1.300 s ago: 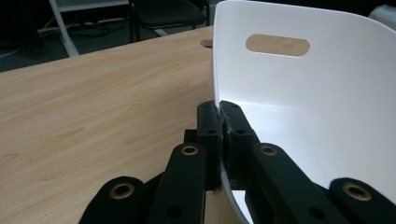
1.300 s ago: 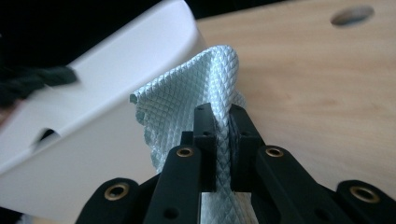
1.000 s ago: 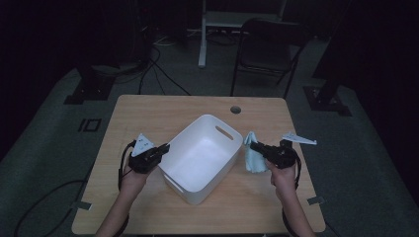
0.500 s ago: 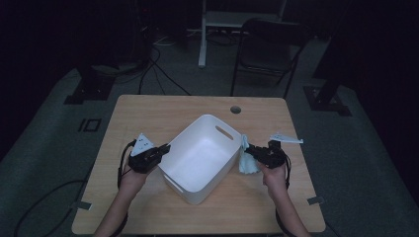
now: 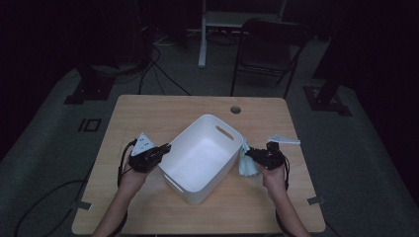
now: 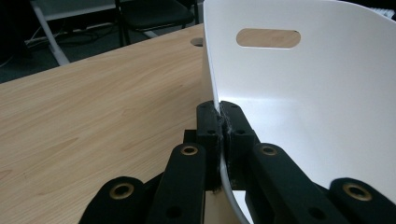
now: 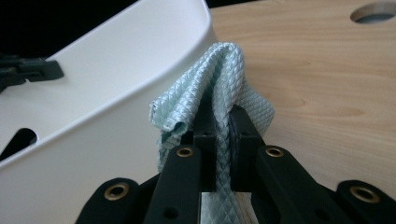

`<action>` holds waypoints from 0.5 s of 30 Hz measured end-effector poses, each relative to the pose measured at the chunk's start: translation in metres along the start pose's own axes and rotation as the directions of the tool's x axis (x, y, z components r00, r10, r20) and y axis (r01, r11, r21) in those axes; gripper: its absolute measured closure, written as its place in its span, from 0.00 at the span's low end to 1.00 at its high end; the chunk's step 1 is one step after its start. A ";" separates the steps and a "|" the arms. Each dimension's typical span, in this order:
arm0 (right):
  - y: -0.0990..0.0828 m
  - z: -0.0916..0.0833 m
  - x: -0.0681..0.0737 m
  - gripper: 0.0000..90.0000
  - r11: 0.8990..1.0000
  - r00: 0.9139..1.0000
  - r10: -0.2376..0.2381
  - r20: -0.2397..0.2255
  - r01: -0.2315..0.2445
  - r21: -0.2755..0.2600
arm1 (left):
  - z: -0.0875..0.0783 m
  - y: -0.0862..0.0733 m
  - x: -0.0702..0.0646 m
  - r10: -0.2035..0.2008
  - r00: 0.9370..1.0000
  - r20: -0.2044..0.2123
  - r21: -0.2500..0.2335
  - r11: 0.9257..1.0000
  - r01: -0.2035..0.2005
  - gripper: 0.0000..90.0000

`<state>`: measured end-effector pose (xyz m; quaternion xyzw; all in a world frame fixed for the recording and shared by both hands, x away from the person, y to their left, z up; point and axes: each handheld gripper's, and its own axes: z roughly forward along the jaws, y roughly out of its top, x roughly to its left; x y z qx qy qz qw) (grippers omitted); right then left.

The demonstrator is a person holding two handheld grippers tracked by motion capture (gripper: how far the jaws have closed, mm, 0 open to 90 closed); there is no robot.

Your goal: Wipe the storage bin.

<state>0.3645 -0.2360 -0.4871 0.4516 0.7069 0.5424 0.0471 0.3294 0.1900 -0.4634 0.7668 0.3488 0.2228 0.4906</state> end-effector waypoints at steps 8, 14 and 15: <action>-0.006 0.004 -0.002 0.93 1.000 1.000 -0.003 0.029 0.002 0.023 | 0.001 0.000 0.000 -0.004 1.000 0.001 -0.003 1.000 0.004 0.97; -0.012 0.009 -0.008 0.93 0.998 0.999 0.020 0.031 -0.022 0.052 | 0.001 0.000 -0.001 -0.010 1.000 -0.001 -0.004 1.000 0.010 0.97; -0.013 0.010 -0.009 0.93 0.998 0.999 0.028 0.027 -0.030 0.054 | 0.001 0.000 -0.001 -0.012 1.000 -0.002 -0.004 1.000 0.012 0.97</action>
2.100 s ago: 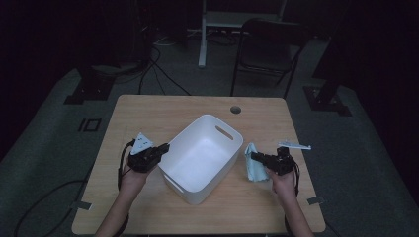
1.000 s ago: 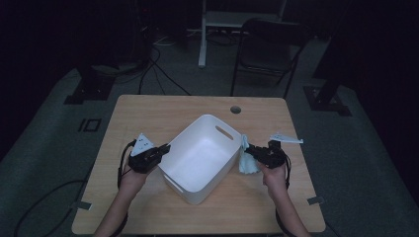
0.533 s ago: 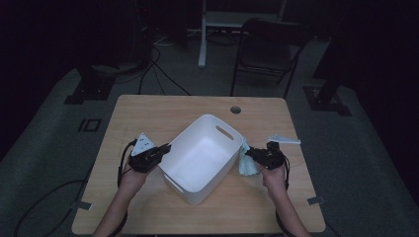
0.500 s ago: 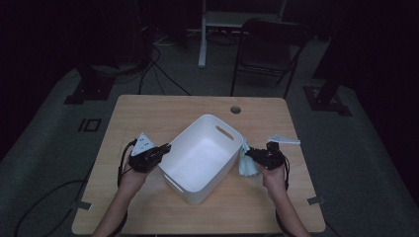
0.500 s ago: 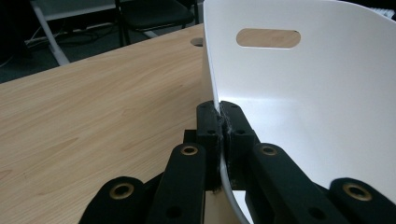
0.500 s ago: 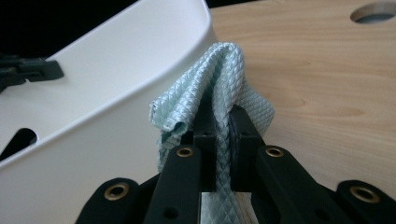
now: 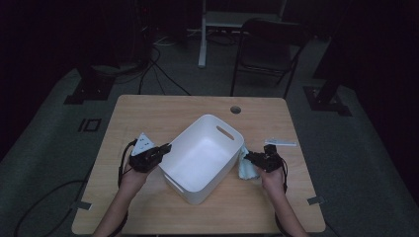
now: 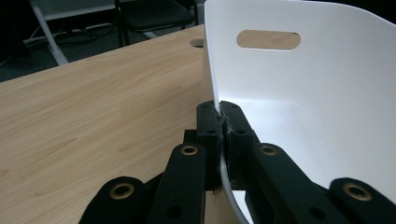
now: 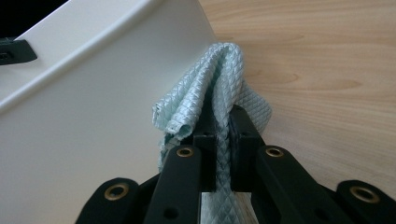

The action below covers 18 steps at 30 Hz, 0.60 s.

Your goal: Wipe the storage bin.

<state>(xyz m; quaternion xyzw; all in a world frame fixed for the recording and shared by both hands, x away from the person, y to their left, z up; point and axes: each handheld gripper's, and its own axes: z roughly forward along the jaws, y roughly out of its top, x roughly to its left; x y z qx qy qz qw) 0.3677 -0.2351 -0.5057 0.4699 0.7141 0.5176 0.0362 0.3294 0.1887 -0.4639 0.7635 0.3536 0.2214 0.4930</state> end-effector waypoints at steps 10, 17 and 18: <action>-0.009 0.013 -0.009 0.93 0.998 1.000 0.013 0.028 -0.015 0.054 | 0.000 0.000 -0.001 -0.006 1.000 -0.007 -0.001 1.000 0.006 0.97; -0.012 0.017 -0.010 0.93 0.996 0.999 0.007 0.050 -0.011 0.090 | 0.000 0.000 -0.004 -0.009 1.000 -0.013 -0.002 1.000 0.009 0.97; -0.011 0.014 -0.008 0.93 0.997 0.999 0.008 0.047 -0.012 0.082 | 0.000 0.000 -0.004 -0.006 1.000 -0.012 -0.001 1.000 0.006 0.97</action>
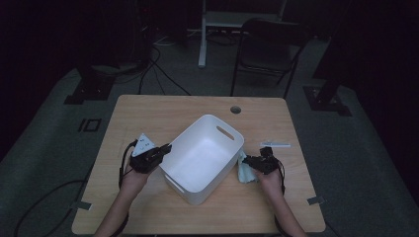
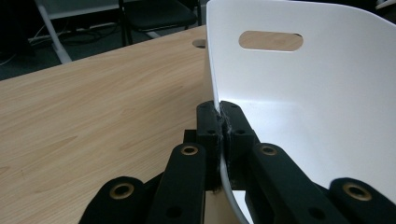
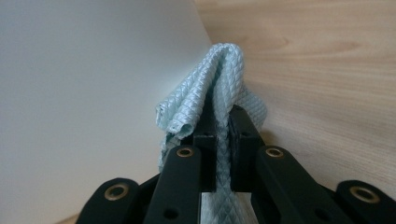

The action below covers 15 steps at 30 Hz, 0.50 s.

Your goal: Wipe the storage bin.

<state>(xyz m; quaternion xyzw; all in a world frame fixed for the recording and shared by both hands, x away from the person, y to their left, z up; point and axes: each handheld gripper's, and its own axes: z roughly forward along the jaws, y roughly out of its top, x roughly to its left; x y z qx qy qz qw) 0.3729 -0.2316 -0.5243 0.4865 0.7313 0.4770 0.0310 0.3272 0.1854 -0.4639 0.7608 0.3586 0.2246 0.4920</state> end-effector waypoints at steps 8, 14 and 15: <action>0.019 -0.040 0.023 0.93 0.988 0.995 -0.044 -0.093 0.029 -0.153 | 0.001 0.000 0.000 0.000 1.000 0.006 0.002 1.000 0.000 0.97; 0.022 -0.047 0.031 0.92 0.983 0.994 -0.080 -0.077 0.066 -0.170 | 0.001 0.001 0.000 0.004 1.000 0.012 0.003 1.000 -0.004 0.97; 0.022 -0.047 0.031 0.92 0.984 0.994 -0.080 -0.073 0.067 -0.167 | 0.001 0.001 0.000 0.004 1.000 0.012 0.003 1.000 -0.004 0.97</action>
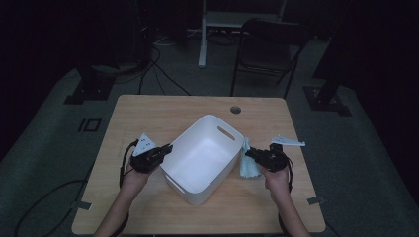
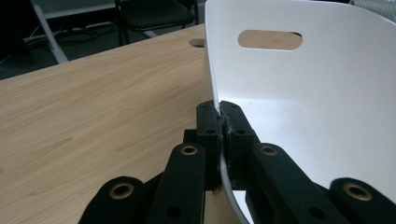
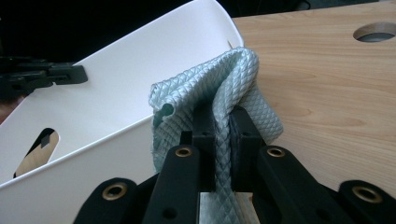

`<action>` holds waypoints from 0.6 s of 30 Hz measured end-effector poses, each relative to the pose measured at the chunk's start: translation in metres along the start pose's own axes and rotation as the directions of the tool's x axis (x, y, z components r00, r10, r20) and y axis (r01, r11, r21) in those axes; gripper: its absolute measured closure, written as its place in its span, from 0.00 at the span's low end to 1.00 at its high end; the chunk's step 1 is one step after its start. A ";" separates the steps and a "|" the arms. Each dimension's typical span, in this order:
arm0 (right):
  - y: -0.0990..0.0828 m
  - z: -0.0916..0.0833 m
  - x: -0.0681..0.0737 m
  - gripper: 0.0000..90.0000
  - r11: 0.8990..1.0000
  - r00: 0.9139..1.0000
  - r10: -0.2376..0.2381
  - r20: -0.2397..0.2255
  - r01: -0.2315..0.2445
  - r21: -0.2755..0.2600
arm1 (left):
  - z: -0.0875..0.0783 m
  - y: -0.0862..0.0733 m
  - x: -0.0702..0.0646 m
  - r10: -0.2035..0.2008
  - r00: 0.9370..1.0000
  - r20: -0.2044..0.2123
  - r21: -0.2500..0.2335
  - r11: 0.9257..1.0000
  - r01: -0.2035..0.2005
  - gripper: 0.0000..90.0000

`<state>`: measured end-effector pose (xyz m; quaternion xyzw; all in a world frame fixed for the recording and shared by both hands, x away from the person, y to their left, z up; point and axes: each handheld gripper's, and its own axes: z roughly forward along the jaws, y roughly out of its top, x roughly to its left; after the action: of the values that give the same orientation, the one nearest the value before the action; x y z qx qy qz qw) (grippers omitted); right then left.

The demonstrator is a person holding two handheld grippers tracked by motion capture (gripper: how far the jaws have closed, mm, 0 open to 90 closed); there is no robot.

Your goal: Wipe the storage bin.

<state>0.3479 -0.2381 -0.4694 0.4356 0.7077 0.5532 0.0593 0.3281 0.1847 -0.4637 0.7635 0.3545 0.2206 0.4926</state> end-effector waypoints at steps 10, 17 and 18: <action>-0.002 -0.004 -0.002 0.92 1.000 0.999 -0.012 -0.051 0.011 -0.022 | 0.001 0.001 0.001 -0.003 1.000 0.008 0.001 1.000 0.003 0.97; -0.004 -0.002 0.000 0.93 1.000 1.000 -0.017 -0.007 0.016 -0.015 | 0.001 0.001 -0.001 0.019 1.000 0.011 0.006 1.000 -0.019 0.97; -0.004 -0.001 0.000 0.93 1.000 1.000 -0.017 0.002 0.017 -0.011 | 0.001 0.001 -0.002 0.016 1.000 0.014 0.005 1.000 -0.016 0.97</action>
<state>0.3449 -0.2389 -0.4726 0.4298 0.7084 0.5559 0.0671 0.3283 0.1824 -0.4633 0.7691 0.3453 0.2185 0.4914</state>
